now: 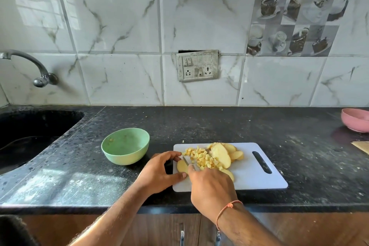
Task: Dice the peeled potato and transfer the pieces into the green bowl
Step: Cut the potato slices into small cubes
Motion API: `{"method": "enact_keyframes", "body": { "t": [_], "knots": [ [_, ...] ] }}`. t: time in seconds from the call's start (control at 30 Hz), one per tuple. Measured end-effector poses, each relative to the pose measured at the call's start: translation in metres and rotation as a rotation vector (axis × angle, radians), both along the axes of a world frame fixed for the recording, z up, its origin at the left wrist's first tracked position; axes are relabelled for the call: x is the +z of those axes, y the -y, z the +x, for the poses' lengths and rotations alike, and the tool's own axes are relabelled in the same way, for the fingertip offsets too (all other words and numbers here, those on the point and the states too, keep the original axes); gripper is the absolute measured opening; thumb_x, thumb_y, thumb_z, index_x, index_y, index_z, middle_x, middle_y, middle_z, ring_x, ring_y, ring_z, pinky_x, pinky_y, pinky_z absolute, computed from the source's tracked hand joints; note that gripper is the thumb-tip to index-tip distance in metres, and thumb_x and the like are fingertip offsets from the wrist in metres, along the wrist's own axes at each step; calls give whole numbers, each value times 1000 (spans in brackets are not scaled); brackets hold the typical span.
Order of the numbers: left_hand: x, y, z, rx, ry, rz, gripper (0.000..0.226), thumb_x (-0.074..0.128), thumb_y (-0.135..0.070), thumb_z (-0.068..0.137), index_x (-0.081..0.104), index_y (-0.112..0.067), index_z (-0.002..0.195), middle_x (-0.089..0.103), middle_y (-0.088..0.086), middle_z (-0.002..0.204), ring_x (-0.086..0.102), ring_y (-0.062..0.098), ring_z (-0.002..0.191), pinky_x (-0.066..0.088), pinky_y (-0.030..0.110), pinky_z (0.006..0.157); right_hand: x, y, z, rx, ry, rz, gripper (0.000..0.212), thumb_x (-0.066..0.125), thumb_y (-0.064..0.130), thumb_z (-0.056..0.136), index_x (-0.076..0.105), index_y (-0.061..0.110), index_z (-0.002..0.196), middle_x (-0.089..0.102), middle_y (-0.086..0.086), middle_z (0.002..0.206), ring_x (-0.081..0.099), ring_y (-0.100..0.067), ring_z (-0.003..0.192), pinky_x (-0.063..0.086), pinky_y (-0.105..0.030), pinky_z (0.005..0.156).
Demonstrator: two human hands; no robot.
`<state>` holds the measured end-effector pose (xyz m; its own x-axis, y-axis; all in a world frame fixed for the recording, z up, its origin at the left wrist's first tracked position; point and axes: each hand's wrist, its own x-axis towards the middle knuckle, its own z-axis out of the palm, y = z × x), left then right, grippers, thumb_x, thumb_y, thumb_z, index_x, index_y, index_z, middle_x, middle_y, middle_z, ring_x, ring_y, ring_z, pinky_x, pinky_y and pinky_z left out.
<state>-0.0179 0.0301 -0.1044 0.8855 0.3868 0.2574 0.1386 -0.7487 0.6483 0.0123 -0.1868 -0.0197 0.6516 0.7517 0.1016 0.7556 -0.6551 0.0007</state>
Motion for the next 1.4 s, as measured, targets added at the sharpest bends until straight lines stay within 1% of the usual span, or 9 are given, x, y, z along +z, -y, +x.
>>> {"method": "enact_keyframes", "body": {
  "t": [0.13,0.4,0.53,0.63,0.8,0.9,1.03,1.27,1.4],
  "knots": [
    [0,4,-1,23,16,17,72,79,-67,71,60,-45,136,63,-37,118,50,-6,123,39,13,98,0,9,-3,25,-31,-23,64,43,9,101,28,22,162,67,-12,115,63,-32,107,53,-39,85],
    [3,6,-2,19,21,10,74,75,-73,66,61,-45,133,64,-36,116,52,-5,121,43,17,99,-2,41,-19,65,-101,-75,68,41,10,101,17,22,164,68,-12,109,66,-32,98,51,-40,77],
    [5,5,-2,15,24,-28,74,82,-69,66,62,-44,132,66,-35,114,57,-6,118,45,17,99,6,51,-26,33,-181,-153,74,45,17,102,7,26,165,68,-13,116,66,-34,105,50,-41,83],
    [8,3,-3,-10,-1,-68,77,91,-59,69,61,-40,137,68,-33,117,59,-12,116,44,10,96,8,54,-26,8,-193,-103,72,43,24,104,3,29,164,68,-11,116,66,-32,104,52,-39,83],
    [10,1,-7,9,5,-138,73,93,-50,74,60,-39,139,69,-31,118,57,-17,117,43,7,98,3,45,-18,22,-73,86,60,37,26,105,17,29,162,69,-6,103,67,-24,88,55,-37,72],
    [9,2,-8,20,13,-138,71,93,-45,75,62,-37,138,68,-36,114,58,-16,116,43,5,96,1,30,-13,32,-31,107,62,41,22,103,24,27,162,69,-3,93,65,-23,83,59,-37,71],
    [9,2,-7,17,21,-140,71,93,-45,75,62,-37,138,67,-38,114,59,-14,115,44,8,95,0,14,-7,34,-15,118,61,43,19,102,29,25,161,71,-4,99,67,-24,89,53,-35,70],
    [9,0,-5,12,18,-130,69,92,-45,76,63,-37,137,71,-30,115,58,-16,116,46,10,98,-1,-5,-5,10,3,-4,66,44,12,99,27,23,162,69,-10,110,66,-32,102,54,-39,78],
    [8,1,-5,16,18,-119,69,92,-47,75,63,-38,137,70,-32,115,58,-16,116,48,14,101,-3,-3,-3,26,-1,-40,68,46,9,99,26,22,162,68,-11,110,65,-30,101,54,-40,75]
  ]
}}
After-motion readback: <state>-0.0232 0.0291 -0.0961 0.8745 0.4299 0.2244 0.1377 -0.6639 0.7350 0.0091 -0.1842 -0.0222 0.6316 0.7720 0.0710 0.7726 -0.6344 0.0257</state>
